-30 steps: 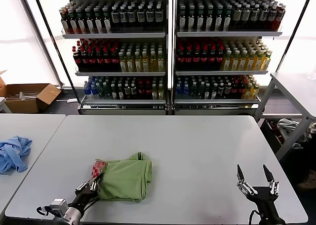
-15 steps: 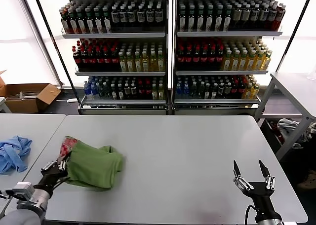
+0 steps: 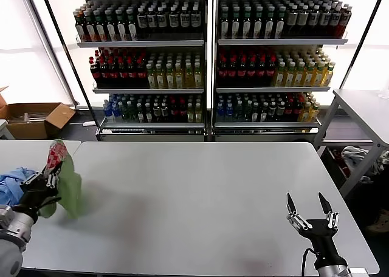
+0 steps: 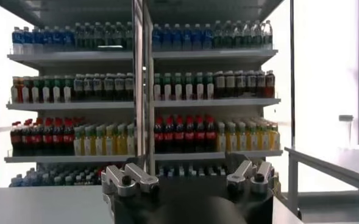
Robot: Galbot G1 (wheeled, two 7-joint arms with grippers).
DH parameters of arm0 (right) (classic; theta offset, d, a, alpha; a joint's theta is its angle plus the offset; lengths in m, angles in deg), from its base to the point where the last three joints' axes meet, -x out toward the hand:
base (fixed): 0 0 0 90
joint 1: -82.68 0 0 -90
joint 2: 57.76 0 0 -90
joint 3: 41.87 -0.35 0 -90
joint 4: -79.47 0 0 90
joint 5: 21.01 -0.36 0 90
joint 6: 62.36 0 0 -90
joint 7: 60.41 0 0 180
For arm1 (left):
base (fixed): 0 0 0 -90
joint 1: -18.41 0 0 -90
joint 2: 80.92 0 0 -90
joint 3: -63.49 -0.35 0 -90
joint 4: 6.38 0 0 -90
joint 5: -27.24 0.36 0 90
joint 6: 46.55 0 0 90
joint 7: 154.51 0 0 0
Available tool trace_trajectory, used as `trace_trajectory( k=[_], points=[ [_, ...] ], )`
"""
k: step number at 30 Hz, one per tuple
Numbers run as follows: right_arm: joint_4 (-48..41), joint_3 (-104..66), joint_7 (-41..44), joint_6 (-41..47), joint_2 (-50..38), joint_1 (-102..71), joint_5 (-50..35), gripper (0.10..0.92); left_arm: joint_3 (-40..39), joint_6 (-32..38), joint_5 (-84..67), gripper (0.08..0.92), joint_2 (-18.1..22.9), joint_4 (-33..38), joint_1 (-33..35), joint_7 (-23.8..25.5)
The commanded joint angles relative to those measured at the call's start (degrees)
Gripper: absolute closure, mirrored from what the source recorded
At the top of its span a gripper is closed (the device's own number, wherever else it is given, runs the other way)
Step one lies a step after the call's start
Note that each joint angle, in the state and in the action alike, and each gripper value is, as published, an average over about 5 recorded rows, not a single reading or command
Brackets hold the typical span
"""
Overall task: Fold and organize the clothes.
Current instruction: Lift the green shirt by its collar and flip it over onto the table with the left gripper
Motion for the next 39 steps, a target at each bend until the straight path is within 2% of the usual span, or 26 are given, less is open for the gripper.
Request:
trace_trajectory(
  k=[1,9,17,25,28,32,34,39],
  points=[
    [0.53,-0.48,0.09,0.79,-0.85,0.40,-0.19,0.203,-37.03,5.60,16.69,0.827,8.93,-9.71,-7.80,0.96],
    [0.56,0.11,0.18,1.50,-0.86,1.15,-0.04,0.203,-41.70,-3.74,12.63,0.827,9.31,-2.23,-15.78,-4.42],
    [0.77,0.86,0.24,1.91,-0.28,1.90,0.37,0.203,-50.47,-9.91,11.43,0.827,11.05,-6.17,-27.14,-14.70],
    [0.90,0.81,0.24,2.04,0.16,1.85,0.41,0.203,-59.02,-14.03,13.49,0.822,12.90,-6.71,-34.80,-20.77],
    [0.94,0.99,0.32,2.52,0.17,2.33,0.36,0.203,-61.50,-15.35,15.89,0.774,12.30,-4.25,-35.19,-22.33],
    [1.01,1.94,0.43,4.09,0.39,3.87,0.23,0.203,-67.17,-17.14,20.89,0.658,11.82,-0.20,-36.51,-28.66],
    [1.27,2.31,0.76,5.22,0.44,4.58,0.09,0.203,-68.61,-17.45,22.02,0.606,11.75,1.85,-36.99,-29.95],
    [1.95,2.80,1.91,8.70,0.10,6.02,-0.60,0.203,-64.11,-16.94,20.01,0.458,11.11,4.29,-36.80,-30.50]
  ],
)
